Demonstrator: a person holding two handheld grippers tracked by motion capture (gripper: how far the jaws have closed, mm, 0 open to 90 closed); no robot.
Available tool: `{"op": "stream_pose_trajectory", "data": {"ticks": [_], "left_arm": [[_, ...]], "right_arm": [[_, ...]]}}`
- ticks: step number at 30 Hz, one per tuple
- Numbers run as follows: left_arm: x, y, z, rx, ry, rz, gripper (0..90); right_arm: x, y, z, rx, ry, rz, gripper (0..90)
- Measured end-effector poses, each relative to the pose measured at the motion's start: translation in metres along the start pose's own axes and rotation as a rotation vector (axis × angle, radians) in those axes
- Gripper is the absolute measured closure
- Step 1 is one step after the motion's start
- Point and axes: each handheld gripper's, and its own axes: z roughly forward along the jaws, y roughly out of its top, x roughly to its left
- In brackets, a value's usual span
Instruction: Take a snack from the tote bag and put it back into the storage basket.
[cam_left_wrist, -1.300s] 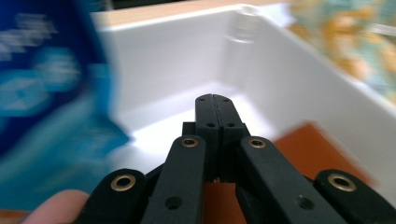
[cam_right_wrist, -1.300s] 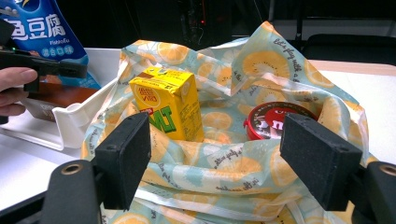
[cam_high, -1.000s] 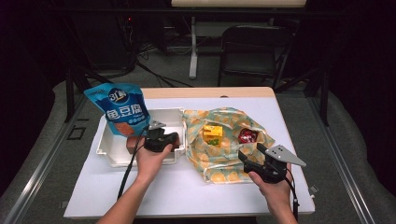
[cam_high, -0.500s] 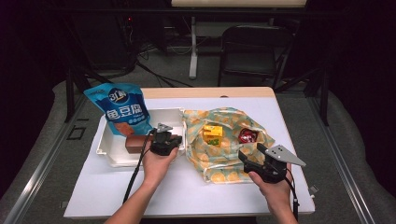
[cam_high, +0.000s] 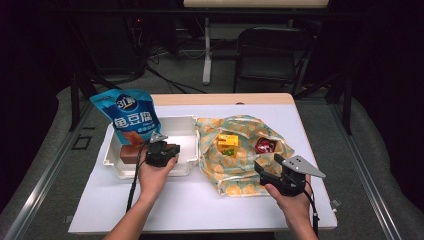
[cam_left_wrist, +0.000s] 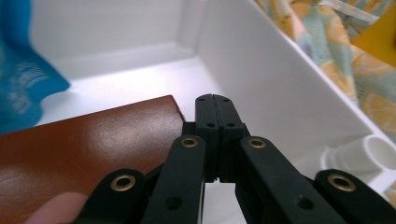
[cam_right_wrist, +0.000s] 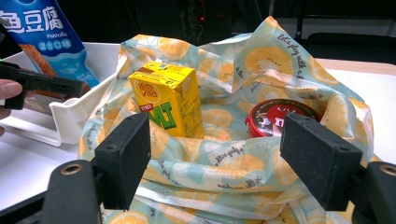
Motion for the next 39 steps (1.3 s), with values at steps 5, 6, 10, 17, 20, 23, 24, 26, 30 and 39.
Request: {"op": "stream_pose_trajectory", "data": {"ticks": [5,6,10,17,20,23,24,26,30,39], "left_arm": [[0.010,-0.002,-0.004,-0.009,0.016,-0.012,90.0],[0.012,-0.002,-0.005,-0.010,0.011,-0.020,90.0],[0.013,-0.003,-0.005,-0.015,0.002,-0.026,90.0],[0.013,-0.003,-0.015,-0.071,-0.030,-0.044,73.7],[0.012,-0.001,-0.025,-0.103,-0.051,-0.033,62.4],[0.009,-0.001,-0.034,-0.124,-0.050,-0.017,49.9],[0.007,-0.002,-0.037,-0.134,-0.039,-0.014,45.4],[0.002,-0.004,-0.040,-0.134,-0.022,0.000,38.6],[-0.006,-0.008,-0.045,-0.139,-0.006,0.012,30.5],[-0.010,-0.017,-0.049,-0.163,0.008,0.036,20.3]], "right_arm": [[0.000,0.000,0.000,0.004,-0.002,-0.004,24.0],[0.000,0.000,0.000,0.004,-0.002,-0.003,24.1],[0.000,-0.001,0.001,0.004,-0.004,0.000,24.0],[0.003,0.000,0.004,-0.004,-0.001,0.005,24.0],[0.007,0.002,0.008,-0.002,0.004,-0.001,24.0],[0.014,0.006,0.014,-0.004,0.006,-0.003,24.0],[0.017,0.006,0.016,-0.002,0.006,-0.003,23.8],[0.024,0.008,0.023,-0.001,0.006,-0.003,23.4],[0.037,0.008,0.039,0.010,0.001,-0.006,22.2],[0.053,0.009,0.072,0.029,-0.055,0.032,16.9]]}}
